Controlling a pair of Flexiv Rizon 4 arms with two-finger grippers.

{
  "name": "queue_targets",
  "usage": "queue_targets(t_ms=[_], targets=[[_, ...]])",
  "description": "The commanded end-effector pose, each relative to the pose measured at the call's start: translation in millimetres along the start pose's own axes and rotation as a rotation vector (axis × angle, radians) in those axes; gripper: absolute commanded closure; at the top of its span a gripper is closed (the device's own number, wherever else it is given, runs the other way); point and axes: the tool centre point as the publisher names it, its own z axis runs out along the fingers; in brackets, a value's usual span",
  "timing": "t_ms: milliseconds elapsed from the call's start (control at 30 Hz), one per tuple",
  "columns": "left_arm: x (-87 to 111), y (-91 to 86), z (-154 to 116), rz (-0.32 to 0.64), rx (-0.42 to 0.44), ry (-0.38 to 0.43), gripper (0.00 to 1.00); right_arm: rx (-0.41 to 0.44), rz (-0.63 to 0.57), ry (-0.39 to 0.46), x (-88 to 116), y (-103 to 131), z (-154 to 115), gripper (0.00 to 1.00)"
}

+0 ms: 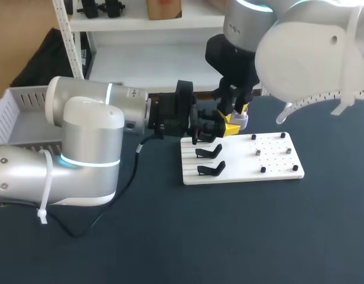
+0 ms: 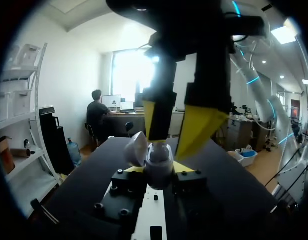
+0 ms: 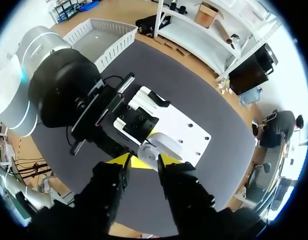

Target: Pick up each earbud case from the left stands, insert the matching earbuds, close the lid, and place the case in the box.

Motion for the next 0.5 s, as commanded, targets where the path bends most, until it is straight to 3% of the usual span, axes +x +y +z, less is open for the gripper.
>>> queue_targets(t_ms=[33,233,500], targets=[[0.1,-1.3,0.2,0.001,-0.006,-0.003,1.00,0.000,-0.010,-0.022,0.7,3.1,-12.9,0.65],[0.1,-1.3,0.2,0.001,-0.006,-0.003,1.00,-0.002,-0.002,-0.099,-12.6,2.7,-32.0,0.65],[0.1,-1.3,0.2,0.001,-0.006,-0.003,1.00,-0.006,0.124,-0.157,-41.3,-26.5,-17.0,0.62]])
